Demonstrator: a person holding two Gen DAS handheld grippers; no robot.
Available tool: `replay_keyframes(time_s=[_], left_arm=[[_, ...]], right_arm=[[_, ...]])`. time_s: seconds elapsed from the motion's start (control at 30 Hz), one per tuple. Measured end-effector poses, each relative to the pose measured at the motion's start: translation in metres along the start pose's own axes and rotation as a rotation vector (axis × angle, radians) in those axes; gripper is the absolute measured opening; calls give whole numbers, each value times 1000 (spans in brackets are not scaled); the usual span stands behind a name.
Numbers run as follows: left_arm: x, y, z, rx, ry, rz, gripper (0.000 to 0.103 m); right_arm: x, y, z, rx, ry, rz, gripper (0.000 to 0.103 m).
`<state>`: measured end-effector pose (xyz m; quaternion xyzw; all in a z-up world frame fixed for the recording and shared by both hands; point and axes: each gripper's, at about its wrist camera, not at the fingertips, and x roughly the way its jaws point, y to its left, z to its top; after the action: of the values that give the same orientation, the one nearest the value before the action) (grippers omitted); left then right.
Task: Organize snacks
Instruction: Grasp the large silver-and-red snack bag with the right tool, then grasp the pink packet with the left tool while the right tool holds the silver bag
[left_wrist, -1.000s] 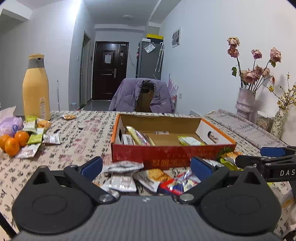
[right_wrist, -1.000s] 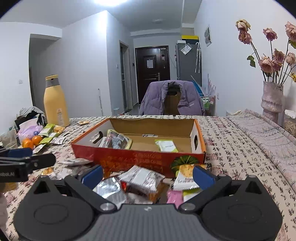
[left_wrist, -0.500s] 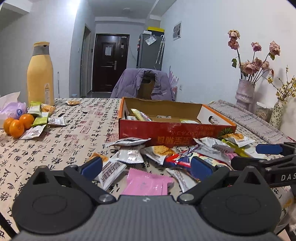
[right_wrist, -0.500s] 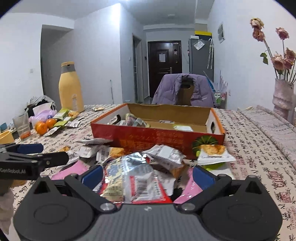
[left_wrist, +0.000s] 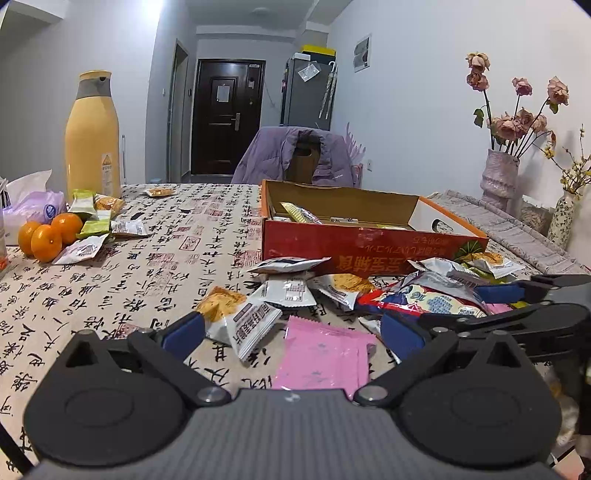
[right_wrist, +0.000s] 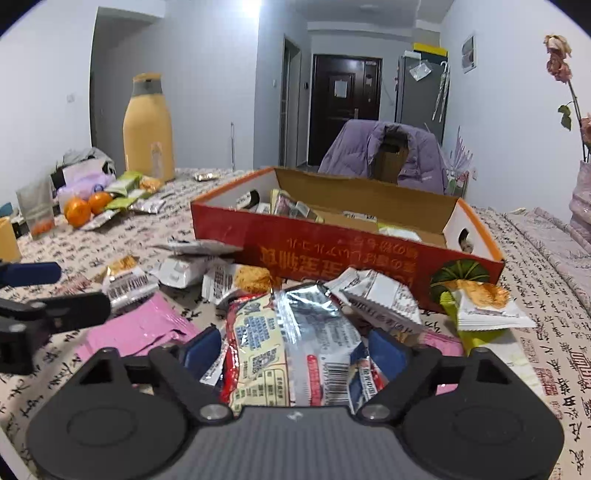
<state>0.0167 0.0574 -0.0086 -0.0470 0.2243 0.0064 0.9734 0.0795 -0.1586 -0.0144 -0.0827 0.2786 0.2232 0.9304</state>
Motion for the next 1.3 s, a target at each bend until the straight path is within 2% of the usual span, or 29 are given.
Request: replay_keyframes(time_s=[0.13,0.2,0.3,0.37,0.57,0.8,0.97,1.3], left_arm=[[0,2,-2,-6,3,-3,103],[0,3,-1,-8,5,-3,103],[0,4,-2,-9,6,-6,103],[0,3,-2,-9,9,-7,103],[0,3,-3,-10,17,-8,103],[-1,0,-3,-5,21,-11,103],[0,-7,-2,7,35,-16,103],[18,-21,-4,25,124,-37,103]], right_arm=[[9,3,1,-23,19,-4,85],[12,2,0,-22,26,1,82],[13,1,-3,-16,37,22,73],[13,1,-6,-15,41,38,58],[3,3,-9,-14,12,50,53],[-24,1,-8,-6,-83,55,53],[-45,-8,-6,6,-152,26,53],[-66,-43,-18,75,-183,-61,53]])
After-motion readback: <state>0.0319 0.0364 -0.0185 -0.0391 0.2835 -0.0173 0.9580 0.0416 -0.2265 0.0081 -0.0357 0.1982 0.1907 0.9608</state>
